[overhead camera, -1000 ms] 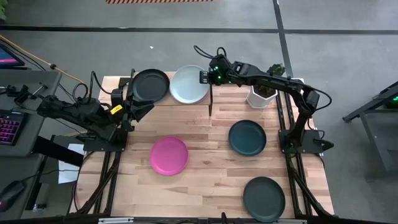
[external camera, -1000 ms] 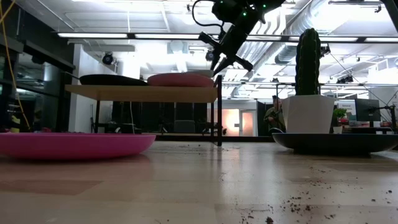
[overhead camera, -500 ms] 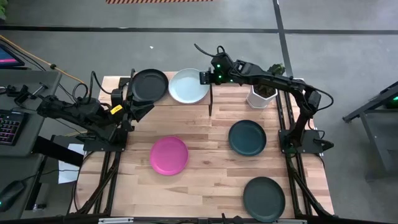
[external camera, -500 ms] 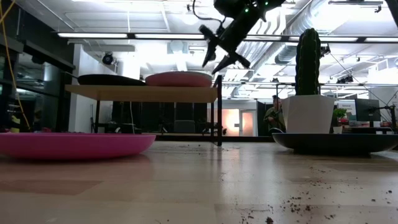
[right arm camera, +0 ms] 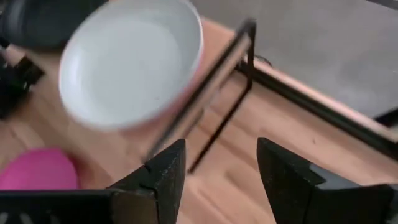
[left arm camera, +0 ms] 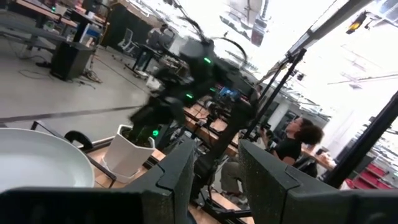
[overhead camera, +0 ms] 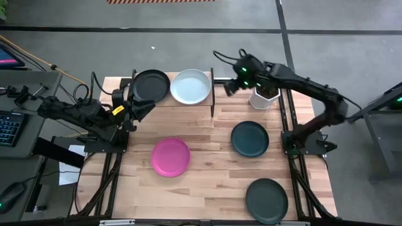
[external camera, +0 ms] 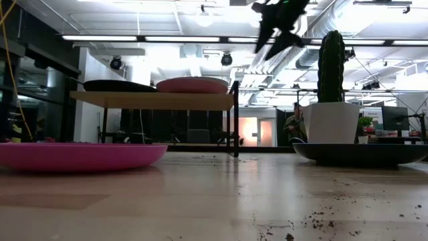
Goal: Place and stack plates onto a shelf
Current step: Stack the pink plate on the top of the black plate on the shelf
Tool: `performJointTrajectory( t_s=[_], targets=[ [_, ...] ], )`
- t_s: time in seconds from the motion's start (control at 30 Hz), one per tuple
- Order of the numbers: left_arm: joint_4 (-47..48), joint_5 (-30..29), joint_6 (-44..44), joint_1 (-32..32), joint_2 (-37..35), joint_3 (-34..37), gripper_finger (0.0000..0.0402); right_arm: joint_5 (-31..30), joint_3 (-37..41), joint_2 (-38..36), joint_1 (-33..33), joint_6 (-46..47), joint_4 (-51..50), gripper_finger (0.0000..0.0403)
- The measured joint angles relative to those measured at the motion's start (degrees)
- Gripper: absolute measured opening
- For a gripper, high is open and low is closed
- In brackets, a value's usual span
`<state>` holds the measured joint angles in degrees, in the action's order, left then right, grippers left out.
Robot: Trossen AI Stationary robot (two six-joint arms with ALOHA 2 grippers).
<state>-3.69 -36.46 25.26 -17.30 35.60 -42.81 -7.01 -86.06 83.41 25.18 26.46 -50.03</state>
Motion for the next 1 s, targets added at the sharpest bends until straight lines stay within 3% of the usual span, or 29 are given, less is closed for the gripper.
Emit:
performJointTrajectory(
  t_s=[0.2, 0.37, 0.5, 0.6, 0.67, 1.0],
  targets=[
    [0.01, -1.08, -0.53, 0.02, 0.01, 0.0, 0.0115, 2.19, 19.85, -17.2, -3.78, 5.99, 7.5, 0.0179],
    [0.01, -4.03, -1.93, 0.02, 0.01, 0.0, 0.0115, 4.45, 34.16, -30.06, -10.33, 13.79, 28.13, 0.0179],
    [0.01, -4.6, -2.07, 0.02, 0.01, 0.0, 0.0115, 4.48, 41.36, -35.55, -16.07, 15.74, 48.82, 0.0179],
    [0.13, -4.05, -3.41, 0.02, 0.01, 0.0, 0.0115, 4.48, 43.71, -36.5, -19.96, 12.86, 60.71, 0.0179],
    [0.64, -2.82, -4.68, 0.02, 0.01, 0.0, 0.0115, 4.45, 43.67, -36.37, -22.04, 8.51, 63.43, 0.0179],
    [0.88, -2.72, -7.48, 0.02, 0.4, 0.02, 0.0115, 2.51, 39.91, -34.32, -25.6, -5.13, 58.99, 0.0179]
  ],
)
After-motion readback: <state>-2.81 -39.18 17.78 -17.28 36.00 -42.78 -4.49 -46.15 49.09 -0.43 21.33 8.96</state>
